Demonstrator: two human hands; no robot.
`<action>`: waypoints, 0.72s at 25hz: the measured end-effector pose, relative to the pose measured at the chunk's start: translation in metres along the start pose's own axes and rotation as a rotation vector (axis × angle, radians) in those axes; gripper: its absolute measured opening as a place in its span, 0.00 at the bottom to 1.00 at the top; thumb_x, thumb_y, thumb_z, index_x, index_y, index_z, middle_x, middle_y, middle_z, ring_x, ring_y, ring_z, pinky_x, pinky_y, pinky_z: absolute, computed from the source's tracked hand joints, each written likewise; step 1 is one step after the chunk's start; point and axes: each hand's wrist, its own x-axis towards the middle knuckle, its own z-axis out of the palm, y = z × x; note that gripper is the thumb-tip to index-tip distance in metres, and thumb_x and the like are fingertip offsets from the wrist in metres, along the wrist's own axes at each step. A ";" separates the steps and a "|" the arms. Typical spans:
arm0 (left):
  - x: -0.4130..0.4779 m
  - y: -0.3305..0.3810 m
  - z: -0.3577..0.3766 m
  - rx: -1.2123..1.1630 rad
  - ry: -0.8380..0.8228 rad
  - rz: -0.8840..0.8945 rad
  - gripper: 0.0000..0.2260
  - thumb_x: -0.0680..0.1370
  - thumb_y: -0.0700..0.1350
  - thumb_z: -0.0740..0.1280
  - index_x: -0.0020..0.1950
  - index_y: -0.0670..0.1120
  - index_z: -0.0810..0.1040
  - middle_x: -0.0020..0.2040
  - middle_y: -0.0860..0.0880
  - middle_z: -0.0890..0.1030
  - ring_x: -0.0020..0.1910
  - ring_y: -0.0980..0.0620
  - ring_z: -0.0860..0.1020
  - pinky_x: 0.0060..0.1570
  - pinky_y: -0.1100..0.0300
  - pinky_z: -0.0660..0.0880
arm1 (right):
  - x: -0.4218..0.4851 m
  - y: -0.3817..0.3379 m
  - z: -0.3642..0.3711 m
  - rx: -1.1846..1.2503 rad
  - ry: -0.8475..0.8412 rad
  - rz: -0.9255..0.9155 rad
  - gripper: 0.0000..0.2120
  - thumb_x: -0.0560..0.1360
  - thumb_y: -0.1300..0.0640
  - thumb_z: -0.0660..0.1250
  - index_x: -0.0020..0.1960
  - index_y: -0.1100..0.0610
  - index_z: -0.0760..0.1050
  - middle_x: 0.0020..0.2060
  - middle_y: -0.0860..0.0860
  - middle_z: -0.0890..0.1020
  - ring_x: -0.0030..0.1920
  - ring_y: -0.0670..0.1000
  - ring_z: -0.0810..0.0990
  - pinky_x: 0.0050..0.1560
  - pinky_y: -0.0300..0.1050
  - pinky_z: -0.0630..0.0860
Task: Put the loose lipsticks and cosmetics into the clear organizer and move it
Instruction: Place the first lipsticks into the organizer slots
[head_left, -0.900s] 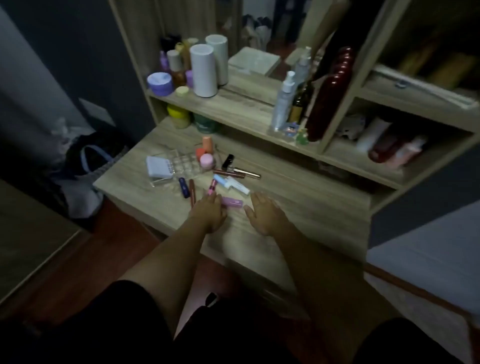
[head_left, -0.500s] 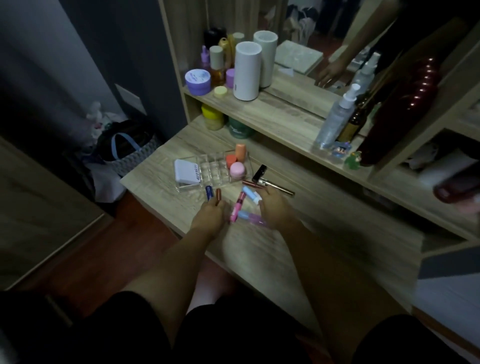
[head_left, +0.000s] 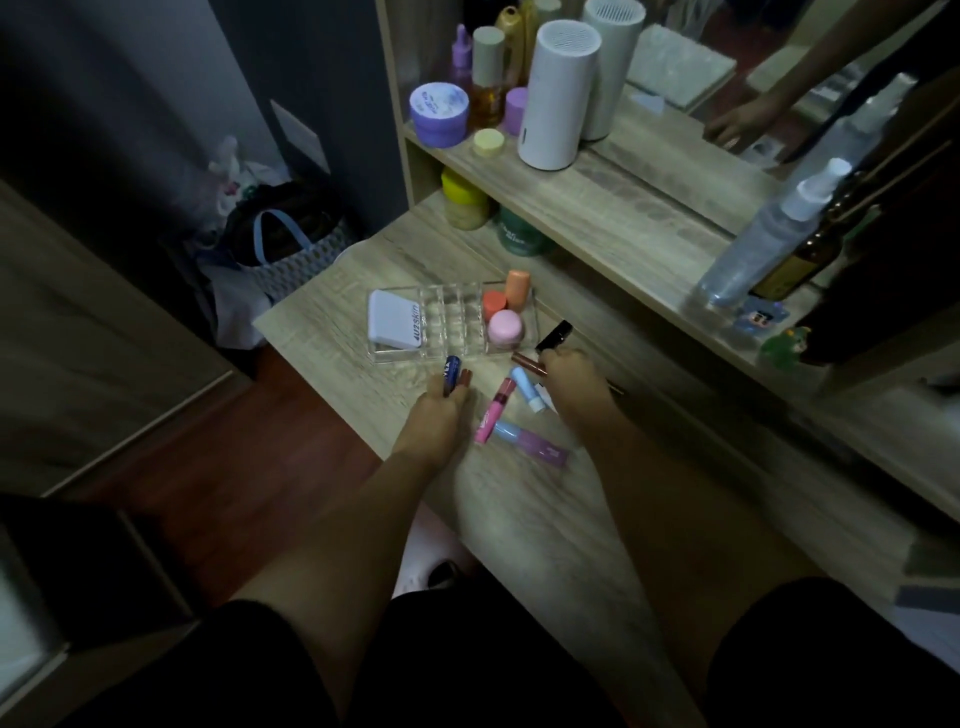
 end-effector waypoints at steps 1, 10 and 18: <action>-0.003 0.002 -0.003 -0.002 -0.024 -0.017 0.22 0.77 0.40 0.64 0.70 0.42 0.64 0.61 0.40 0.70 0.56 0.37 0.75 0.55 0.55 0.74 | 0.002 0.002 0.001 0.009 -0.006 -0.001 0.14 0.75 0.60 0.65 0.60 0.61 0.70 0.58 0.59 0.77 0.58 0.57 0.76 0.57 0.47 0.72; 0.010 0.009 -0.049 -0.571 0.229 -0.195 0.20 0.69 0.40 0.73 0.59 0.43 0.72 0.40 0.50 0.78 0.38 0.51 0.78 0.42 0.52 0.78 | 0.001 -0.009 -0.041 1.049 0.214 -0.005 0.09 0.74 0.61 0.67 0.51 0.50 0.74 0.42 0.43 0.80 0.40 0.39 0.81 0.41 0.35 0.80; 0.076 -0.012 -0.109 -0.432 0.438 -0.128 0.08 0.75 0.45 0.69 0.49 0.41 0.80 0.40 0.48 0.81 0.39 0.54 0.77 0.36 0.69 0.69 | 0.065 -0.053 -0.064 1.189 0.283 -0.036 0.11 0.74 0.57 0.68 0.57 0.53 0.76 0.44 0.44 0.83 0.44 0.36 0.81 0.44 0.32 0.78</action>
